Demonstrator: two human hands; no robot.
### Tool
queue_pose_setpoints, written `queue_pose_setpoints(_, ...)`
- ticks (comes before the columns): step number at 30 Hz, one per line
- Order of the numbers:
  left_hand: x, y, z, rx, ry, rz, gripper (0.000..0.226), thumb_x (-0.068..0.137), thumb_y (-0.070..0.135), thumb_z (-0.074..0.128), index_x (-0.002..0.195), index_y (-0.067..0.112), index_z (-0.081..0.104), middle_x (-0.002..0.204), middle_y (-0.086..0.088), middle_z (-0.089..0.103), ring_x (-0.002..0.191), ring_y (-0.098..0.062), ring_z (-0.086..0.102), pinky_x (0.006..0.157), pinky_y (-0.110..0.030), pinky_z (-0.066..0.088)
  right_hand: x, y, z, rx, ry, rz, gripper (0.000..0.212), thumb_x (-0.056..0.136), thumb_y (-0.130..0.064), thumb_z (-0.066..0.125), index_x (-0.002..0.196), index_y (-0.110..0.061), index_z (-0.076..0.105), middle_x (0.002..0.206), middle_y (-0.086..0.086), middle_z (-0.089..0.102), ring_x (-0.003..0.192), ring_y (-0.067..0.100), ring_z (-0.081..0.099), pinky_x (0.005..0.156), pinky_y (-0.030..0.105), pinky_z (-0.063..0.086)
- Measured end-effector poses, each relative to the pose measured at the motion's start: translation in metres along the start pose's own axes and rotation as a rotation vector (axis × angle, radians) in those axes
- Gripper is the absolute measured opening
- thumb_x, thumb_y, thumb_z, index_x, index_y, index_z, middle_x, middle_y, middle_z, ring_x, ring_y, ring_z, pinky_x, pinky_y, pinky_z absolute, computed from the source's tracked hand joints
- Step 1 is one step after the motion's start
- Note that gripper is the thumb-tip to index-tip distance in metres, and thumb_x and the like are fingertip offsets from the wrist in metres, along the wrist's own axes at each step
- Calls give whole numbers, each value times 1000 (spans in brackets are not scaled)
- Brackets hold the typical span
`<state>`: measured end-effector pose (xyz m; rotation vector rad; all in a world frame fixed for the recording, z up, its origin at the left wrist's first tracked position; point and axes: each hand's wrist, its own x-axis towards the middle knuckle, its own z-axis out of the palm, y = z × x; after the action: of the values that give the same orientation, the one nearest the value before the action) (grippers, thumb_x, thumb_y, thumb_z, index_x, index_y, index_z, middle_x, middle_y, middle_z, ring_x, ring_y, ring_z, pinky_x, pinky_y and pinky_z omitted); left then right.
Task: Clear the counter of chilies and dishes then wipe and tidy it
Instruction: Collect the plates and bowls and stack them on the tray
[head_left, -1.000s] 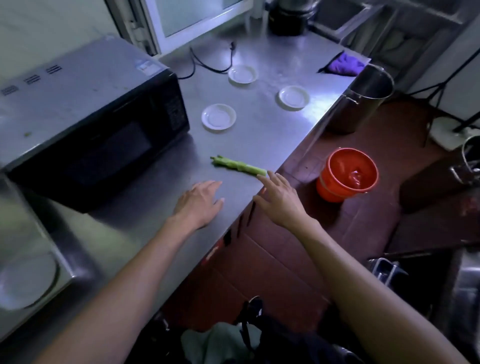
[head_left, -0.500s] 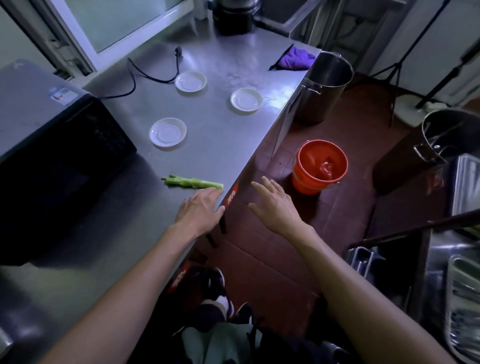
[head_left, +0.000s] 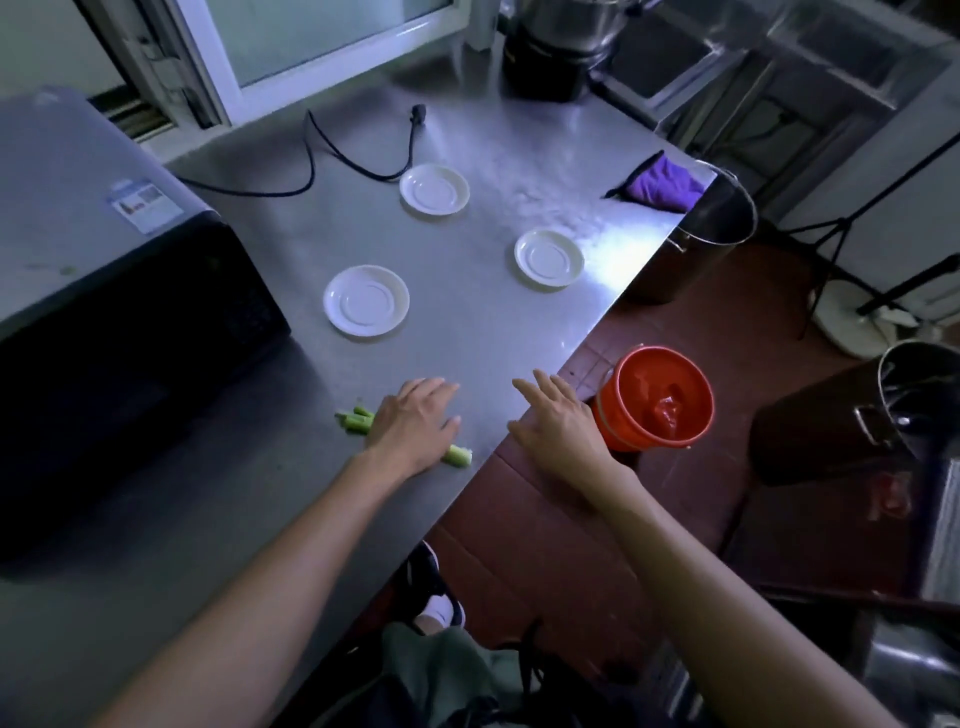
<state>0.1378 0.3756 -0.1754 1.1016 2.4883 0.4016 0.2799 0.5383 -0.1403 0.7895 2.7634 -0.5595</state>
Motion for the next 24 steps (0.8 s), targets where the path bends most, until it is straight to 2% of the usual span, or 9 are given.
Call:
queue_pose_setpoints(4, 30, -24, -16, -8, 6, -39, 58, 96, 41, 51, 150, 25, 38, 157, 2, 35, 143, -20, 30, 111, -42, 34, 37, -13, -14, -38, 17, -50, 61, 96, -42, 56, 151, -27, 33, 162, 5, 25, 148, 26, 20, 112, 49, 30)
queue_pose_setpoints(9, 49, -54, -33, 2, 35, -124, 63, 96, 45, 50, 153, 27, 31, 160, 2, 27, 147, -18, 19, 111, -44, 34, 81, -37, -20, -58, -46, -108, 61, 98, -44, 52, 152, -30, 29, 164, 3, 18, 151, 24, 14, 116, 47, 25)
queue_pose_setpoints(13, 68, -76, -39, 10, 35, -221, 68, 95, 49, 50, 154, 28, 23, 162, 0, 18, 149, -24, 12, 110, -50, 32, 117, -52, -20, -78, -98, -171, 60, 99, -44, 50, 153, -30, 27, 166, 2, 15, 152, 23, 11, 117, 46, 22)
queue_pose_setpoints(18, 100, -95, -42, 10, 32, -328, 75, 93, 54, 51, 155, 30, 16, 165, -1, 7, 151, -26, 3, 112, -52, 28, 160, -54, -16, -108, -162, -271, 60, 100, -44, 49, 153, -29, 27, 166, 3, 16, 152, 24, 10, 118, 45, 21)
queue_pose_setpoints(24, 151, -102, -39, 23, -26, -467, 91, 84, 67, 54, 155, 34, 7, 166, 0, -8, 151, -29, -9, 114, -62, 19, 230, -45, -17, -79, -247, -378, 59, 100, -42, 50, 153, -27, 29, 165, 5, 17, 152, 24, 10, 118, 45, 22)
